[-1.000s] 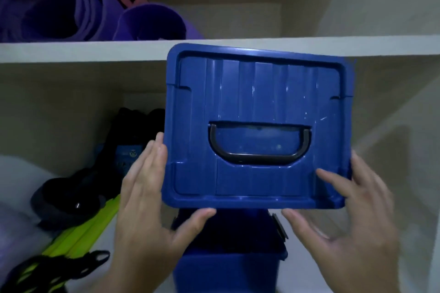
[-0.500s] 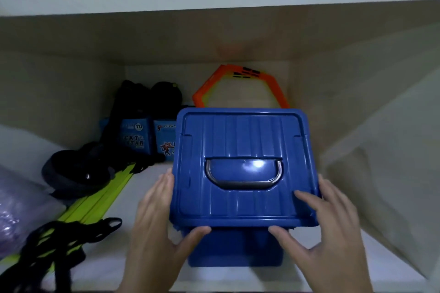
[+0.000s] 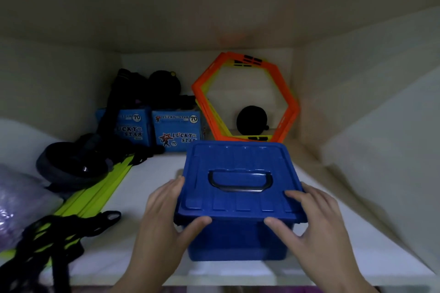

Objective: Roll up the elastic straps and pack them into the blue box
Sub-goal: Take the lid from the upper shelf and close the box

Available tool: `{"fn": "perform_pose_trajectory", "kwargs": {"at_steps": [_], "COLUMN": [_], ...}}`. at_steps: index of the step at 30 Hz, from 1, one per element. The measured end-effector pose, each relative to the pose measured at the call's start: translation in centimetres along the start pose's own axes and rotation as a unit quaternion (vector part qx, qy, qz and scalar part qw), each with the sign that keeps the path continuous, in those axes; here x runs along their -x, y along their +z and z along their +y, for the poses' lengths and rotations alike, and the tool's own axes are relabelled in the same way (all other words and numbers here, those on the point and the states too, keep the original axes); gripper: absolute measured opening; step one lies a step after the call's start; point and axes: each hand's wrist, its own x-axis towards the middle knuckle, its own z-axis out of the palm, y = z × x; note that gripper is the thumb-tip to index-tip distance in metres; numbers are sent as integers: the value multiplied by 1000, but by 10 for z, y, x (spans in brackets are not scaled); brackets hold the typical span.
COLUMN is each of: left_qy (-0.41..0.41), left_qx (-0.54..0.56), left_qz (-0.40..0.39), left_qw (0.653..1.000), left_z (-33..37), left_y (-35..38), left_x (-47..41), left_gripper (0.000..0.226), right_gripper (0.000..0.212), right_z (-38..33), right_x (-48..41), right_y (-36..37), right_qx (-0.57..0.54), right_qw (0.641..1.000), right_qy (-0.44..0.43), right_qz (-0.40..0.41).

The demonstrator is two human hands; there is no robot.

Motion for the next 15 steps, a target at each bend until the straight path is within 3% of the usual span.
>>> {"fn": "perform_pose_trajectory", "kwargs": {"at_steps": [5,15], "left_qy": [-49,-49], "left_qx": [-7,-28], "left_qz": [-8,-22], "left_qw": [999,998], "left_z": [-7,-16], "left_y": [4,10], "left_x": [-3,0], "left_gripper": [105,92], "right_gripper": [74,68], "right_z": [0,5], "right_x": [-6,-7], "right_y": [2,4], "right_qx": [7,27], "right_qw": [1000,998], "right_qy": [0,-10], "right_qz": [-27,-47]}}
